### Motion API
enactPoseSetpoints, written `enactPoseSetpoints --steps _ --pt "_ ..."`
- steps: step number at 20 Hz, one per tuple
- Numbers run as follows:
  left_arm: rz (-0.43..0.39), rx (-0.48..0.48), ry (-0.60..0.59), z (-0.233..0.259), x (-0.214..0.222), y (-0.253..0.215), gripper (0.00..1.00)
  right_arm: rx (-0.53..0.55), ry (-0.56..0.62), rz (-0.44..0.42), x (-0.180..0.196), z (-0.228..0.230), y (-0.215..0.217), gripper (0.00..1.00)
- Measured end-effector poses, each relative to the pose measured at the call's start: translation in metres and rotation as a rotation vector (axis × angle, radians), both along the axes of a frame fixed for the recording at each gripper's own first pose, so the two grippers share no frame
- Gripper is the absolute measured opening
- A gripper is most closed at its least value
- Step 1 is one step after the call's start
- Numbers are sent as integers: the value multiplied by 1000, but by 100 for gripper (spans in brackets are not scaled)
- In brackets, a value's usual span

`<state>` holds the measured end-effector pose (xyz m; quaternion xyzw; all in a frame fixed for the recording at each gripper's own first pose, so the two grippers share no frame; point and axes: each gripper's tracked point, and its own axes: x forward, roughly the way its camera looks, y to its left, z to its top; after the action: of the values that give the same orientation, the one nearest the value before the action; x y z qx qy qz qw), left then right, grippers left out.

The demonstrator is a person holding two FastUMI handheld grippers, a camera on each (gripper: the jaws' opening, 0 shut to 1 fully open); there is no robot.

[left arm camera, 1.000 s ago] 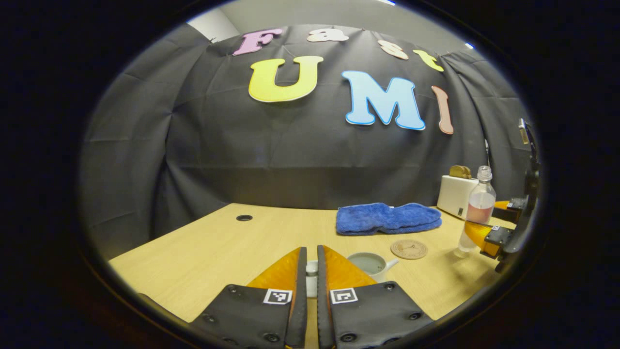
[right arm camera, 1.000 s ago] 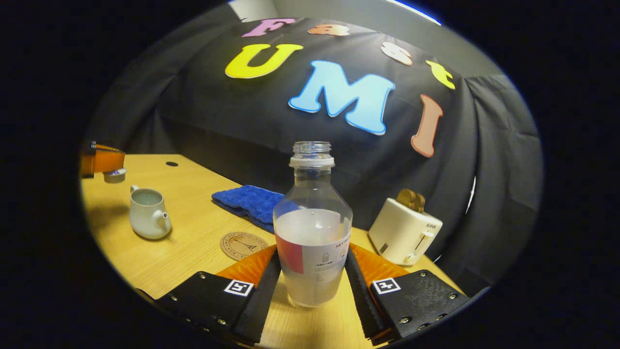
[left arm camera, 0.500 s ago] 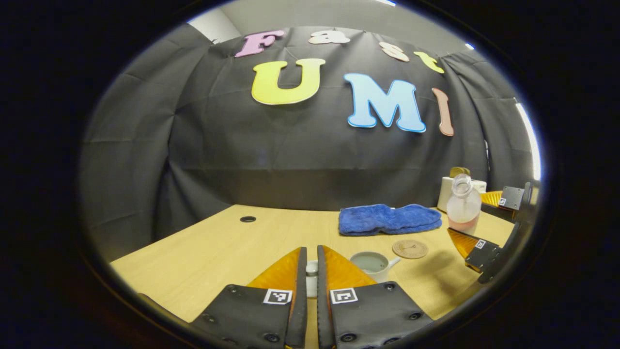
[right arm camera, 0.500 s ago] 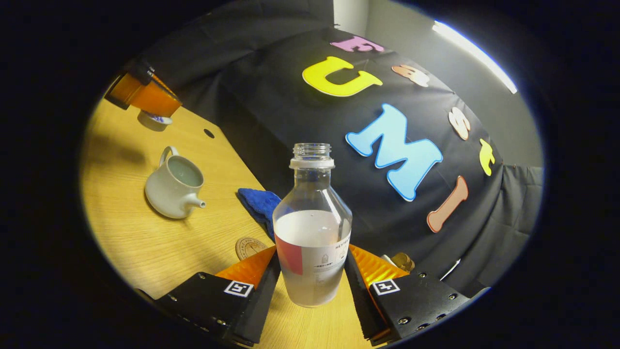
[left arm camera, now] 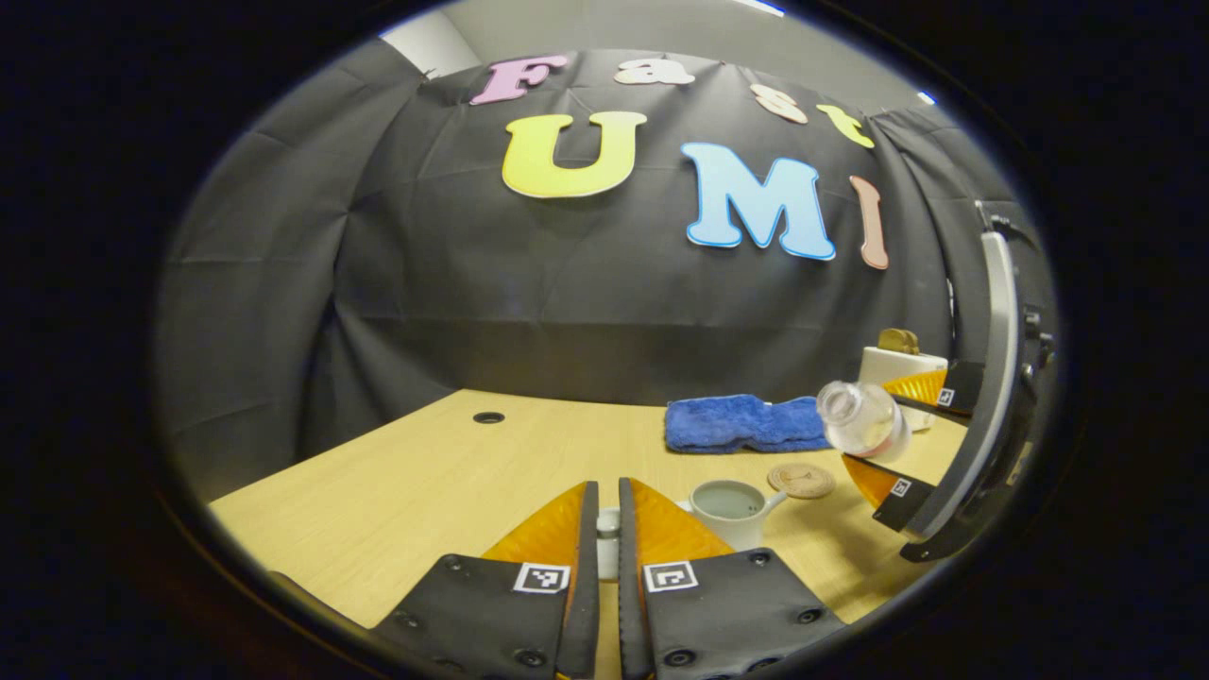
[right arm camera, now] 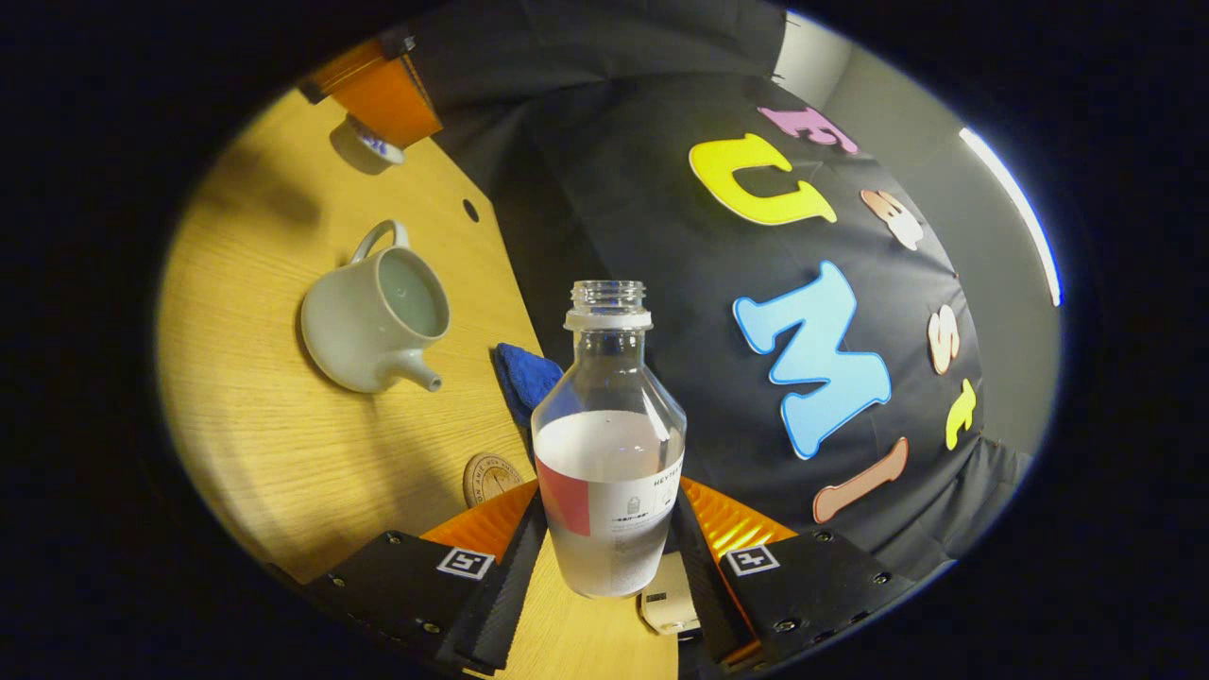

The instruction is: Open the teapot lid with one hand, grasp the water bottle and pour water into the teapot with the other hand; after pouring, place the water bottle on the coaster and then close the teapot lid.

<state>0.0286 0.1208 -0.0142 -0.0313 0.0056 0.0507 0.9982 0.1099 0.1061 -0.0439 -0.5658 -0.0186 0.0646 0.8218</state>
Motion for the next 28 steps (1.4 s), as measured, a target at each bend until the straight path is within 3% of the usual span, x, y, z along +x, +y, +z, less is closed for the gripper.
enactPoseSetpoints --steps 16,28 --pt "26 9 0 -3 -13 20 16 -386 -22 65 17 -1 18 74" --pt "21 -11 5 -11 -11 21 16 -688 -149 130 23 16 39 70"
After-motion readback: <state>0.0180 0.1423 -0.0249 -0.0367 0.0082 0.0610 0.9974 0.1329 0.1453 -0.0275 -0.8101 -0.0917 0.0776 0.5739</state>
